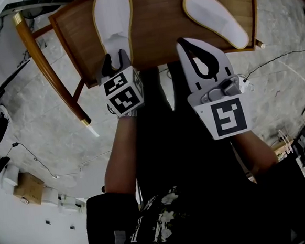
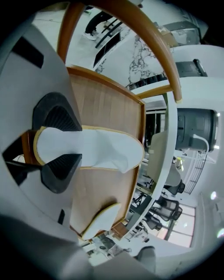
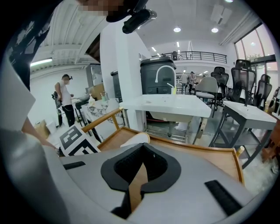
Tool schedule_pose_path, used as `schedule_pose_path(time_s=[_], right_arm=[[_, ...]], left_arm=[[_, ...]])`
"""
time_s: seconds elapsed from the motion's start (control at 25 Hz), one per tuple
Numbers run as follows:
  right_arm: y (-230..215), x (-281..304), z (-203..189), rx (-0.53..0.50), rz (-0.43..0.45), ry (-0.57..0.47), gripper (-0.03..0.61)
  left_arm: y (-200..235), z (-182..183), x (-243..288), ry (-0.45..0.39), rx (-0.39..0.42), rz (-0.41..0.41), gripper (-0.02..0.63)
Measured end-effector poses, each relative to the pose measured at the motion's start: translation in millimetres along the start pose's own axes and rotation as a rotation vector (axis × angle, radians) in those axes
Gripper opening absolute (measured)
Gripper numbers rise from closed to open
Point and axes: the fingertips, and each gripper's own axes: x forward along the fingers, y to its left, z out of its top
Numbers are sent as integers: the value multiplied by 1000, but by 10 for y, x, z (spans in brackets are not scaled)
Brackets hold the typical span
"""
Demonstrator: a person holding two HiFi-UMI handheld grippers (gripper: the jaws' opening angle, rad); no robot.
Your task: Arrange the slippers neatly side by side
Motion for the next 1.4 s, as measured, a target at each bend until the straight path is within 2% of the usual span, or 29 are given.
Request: schedule_pose_path(time_s=[0.12,0.6,0.84,1.04,1.24,1.32,1.4], right_arm=[[-51,-14,-27,9,-11,1,-2],[-277,-130,-152,26,-49,26,-2],[-294,-163,-210,23,-52,33,-2],[-356,-258,-106,7,-74,7,-2],[-442,-423,-11,4,-119,-26,-2],[-489,-500,-9,4,-147,-40,-2],[-559,-575,-46,11,-181,-48,-2]], left_arm=[[-123,-2,20,15,-51,-30,158],[-564,-42,62,47,12,-63,160],[-670,-38,77,50,-13,-78,160],[-597,-34,-12,54,-13,-73,160],[-477,15,-293,16,18,-81,154],[-450,115,-449,-33,35,-82,125],[-465,252,-602,-95,56,-73,55]])
